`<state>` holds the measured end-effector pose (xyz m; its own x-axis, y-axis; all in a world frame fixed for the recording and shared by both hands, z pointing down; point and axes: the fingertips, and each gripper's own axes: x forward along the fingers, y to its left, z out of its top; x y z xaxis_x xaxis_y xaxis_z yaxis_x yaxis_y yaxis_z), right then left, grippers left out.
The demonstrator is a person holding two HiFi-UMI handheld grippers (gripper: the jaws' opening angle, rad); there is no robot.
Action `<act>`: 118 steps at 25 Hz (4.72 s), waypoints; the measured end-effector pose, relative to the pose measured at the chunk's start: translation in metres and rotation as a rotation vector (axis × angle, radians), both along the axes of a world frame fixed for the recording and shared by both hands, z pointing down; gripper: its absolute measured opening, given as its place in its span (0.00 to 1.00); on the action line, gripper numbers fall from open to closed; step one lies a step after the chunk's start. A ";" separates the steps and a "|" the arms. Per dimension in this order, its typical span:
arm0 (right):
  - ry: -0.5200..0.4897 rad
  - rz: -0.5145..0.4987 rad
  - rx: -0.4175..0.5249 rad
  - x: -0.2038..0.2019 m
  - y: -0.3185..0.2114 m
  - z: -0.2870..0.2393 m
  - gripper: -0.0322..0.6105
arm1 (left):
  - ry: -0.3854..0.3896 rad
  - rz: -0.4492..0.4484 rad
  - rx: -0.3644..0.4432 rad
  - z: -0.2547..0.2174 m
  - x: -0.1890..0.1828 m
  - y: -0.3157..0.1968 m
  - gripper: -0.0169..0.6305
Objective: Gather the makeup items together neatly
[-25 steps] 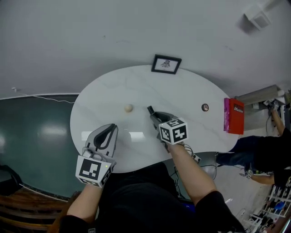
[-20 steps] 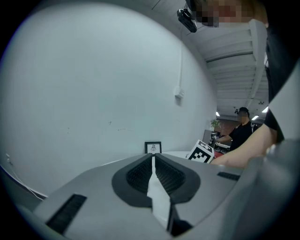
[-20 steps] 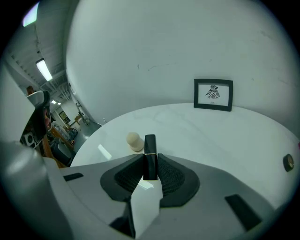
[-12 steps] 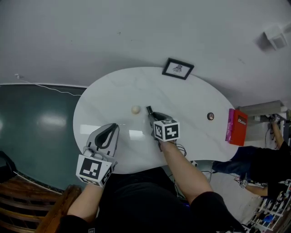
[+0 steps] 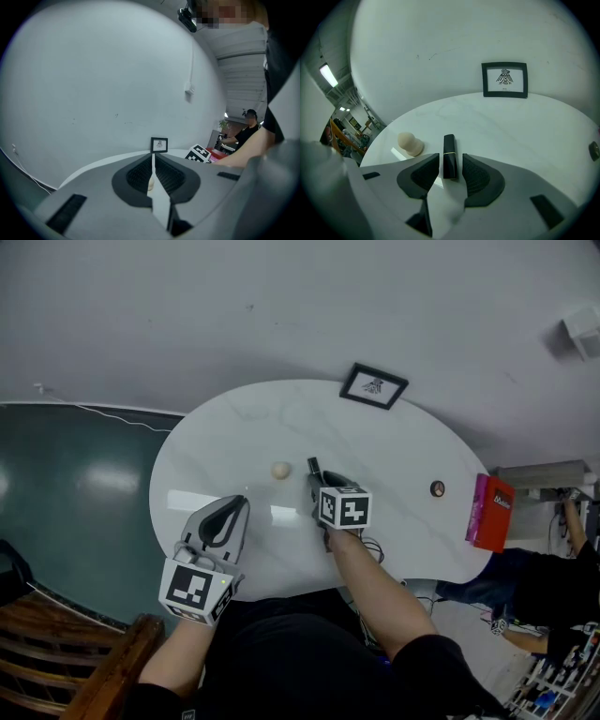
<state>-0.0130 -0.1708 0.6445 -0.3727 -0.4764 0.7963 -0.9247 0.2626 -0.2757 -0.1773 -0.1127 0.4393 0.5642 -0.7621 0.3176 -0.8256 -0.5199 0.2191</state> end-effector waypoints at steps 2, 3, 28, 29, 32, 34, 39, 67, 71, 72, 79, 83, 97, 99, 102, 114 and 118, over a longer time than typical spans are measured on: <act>-0.024 0.001 -0.009 -0.001 0.006 -0.001 0.30 | -0.002 0.007 -0.002 0.001 0.002 0.000 0.07; -0.035 -0.003 -0.014 -0.003 0.009 -0.002 0.30 | 0.000 0.008 -0.003 0.002 0.003 0.000 0.07; 0.037 -0.046 0.069 -0.003 0.022 -0.008 0.27 | 0.003 0.064 0.021 -0.008 -0.010 0.042 0.07; 0.031 -0.043 0.068 -0.004 0.022 -0.008 0.28 | 0.002 0.065 0.019 -0.007 -0.010 0.044 0.07; 0.019 -0.032 0.068 -0.010 0.022 -0.007 0.29 | -0.001 0.069 0.008 -0.004 -0.011 0.048 0.07; 0.034 -0.024 0.075 -0.011 0.021 -0.005 0.29 | -0.003 0.068 0.003 -0.004 -0.011 0.049 0.07; 0.044 -0.014 0.091 -0.009 0.019 -0.005 0.22 | -0.010 0.072 0.002 -0.003 -0.009 0.049 0.07; -0.027 -0.042 0.390 0.031 0.065 -0.143 0.11 | 0.014 0.217 0.101 -0.045 0.044 0.067 0.06; -0.047 -0.008 0.440 0.062 0.076 -0.159 0.11 | 0.005 0.230 0.094 -0.044 0.064 0.071 0.06; -0.053 0.007 0.448 0.073 0.078 -0.162 0.11 | 0.004 0.227 0.090 -0.043 0.069 0.070 0.06; -0.055 0.062 0.442 0.168 0.087 -0.155 0.11 | 0.006 0.198 0.089 -0.045 0.133 0.059 0.06; -0.048 0.080 0.426 0.230 0.088 -0.145 0.11 | 0.024 0.174 0.076 -0.044 0.187 0.053 0.06; -0.030 -0.018 0.361 0.356 0.071 -0.099 0.11 | 0.001 0.140 0.046 -0.032 0.334 0.036 0.06; -0.013 -0.041 0.346 0.362 0.066 -0.087 0.11 | 0.001 0.136 0.038 -0.029 0.344 0.032 0.06; 0.026 -0.050 0.337 0.370 0.056 -0.069 0.29 | -0.015 0.146 0.026 -0.023 0.354 0.028 0.06; 0.089 -0.078 0.281 0.378 0.023 -0.012 0.38 | -0.038 0.082 -0.073 0.022 0.348 0.018 0.06; 0.099 -0.084 0.250 0.376 0.021 0.000 0.38 | -0.045 0.076 -0.071 0.020 0.346 0.015 0.06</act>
